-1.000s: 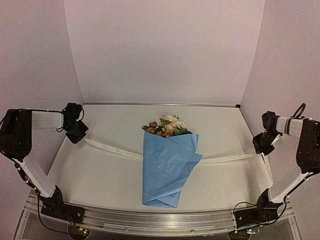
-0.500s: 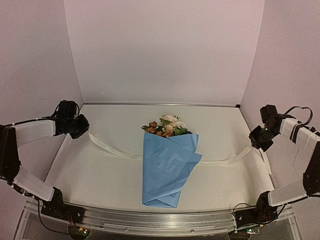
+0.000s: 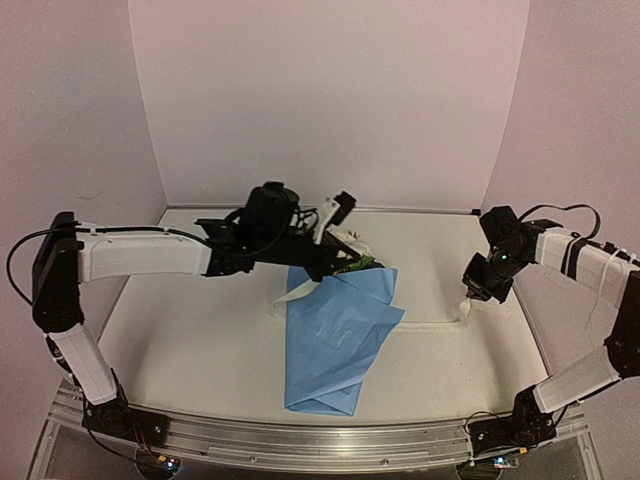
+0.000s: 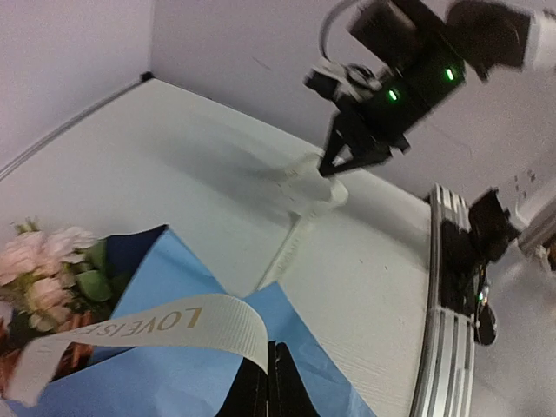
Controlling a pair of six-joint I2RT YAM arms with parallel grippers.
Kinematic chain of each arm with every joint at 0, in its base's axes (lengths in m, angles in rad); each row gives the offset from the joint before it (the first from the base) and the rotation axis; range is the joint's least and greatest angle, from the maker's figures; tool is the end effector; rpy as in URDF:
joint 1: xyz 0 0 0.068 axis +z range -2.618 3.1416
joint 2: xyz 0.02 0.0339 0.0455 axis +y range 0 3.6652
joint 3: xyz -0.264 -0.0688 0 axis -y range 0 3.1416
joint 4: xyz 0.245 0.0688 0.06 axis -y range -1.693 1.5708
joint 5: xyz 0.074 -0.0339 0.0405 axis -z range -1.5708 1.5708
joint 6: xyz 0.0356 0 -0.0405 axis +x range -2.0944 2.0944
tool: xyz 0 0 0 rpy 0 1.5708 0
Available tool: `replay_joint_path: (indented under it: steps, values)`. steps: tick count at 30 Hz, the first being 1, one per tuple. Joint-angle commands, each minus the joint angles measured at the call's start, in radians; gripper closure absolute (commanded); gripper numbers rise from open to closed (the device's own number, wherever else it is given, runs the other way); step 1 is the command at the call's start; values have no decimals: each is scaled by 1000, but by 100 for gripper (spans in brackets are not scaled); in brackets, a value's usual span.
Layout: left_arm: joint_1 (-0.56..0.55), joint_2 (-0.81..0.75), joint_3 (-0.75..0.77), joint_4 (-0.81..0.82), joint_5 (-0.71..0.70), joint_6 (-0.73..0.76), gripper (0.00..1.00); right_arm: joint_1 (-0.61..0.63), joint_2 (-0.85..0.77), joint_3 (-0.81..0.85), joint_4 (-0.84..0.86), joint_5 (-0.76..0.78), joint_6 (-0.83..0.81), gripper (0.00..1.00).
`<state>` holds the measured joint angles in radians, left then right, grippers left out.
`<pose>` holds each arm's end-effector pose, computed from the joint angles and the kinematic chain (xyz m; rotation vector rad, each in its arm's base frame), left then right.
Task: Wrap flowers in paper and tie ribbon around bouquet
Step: Cross the ribbon over the folded bouquet.
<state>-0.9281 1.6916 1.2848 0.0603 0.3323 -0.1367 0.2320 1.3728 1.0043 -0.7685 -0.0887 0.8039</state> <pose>0.2315 -0.3286 0.2972 0.9998 1.7753 -1.0135 0.2564 0.0638 0.2407 0.7578 2.6739 0.4104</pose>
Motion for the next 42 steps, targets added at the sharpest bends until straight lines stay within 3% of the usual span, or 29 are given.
replay_joint_path:
  steps: [1,5,12,17,23,25,30,35,42]
  values:
    - [-160,174,197,-168,70,329,100,3,33,76,-36,-30,-23,100]
    - [-246,291,286,-237,59,493,100,3,82,116,-46,-54,-35,100]
    - [-277,346,312,-233,99,680,100,13,162,208,-77,-87,-74,100]
    - [-258,387,343,-164,80,677,100,19,195,279,-106,-87,-92,100]
    - [-224,471,424,-156,172,657,97,30,199,338,-103,-82,-139,100]
    - [-209,496,464,-147,179,626,92,31,191,351,-87,-77,-150,100]
    - [-166,517,526,-112,193,454,60,37,176,352,-1,-109,-160,100]
    - [-133,351,349,83,209,301,35,55,169,346,67,-167,-219,100]
    - [-104,211,189,101,211,248,30,66,204,362,82,-186,-256,100]
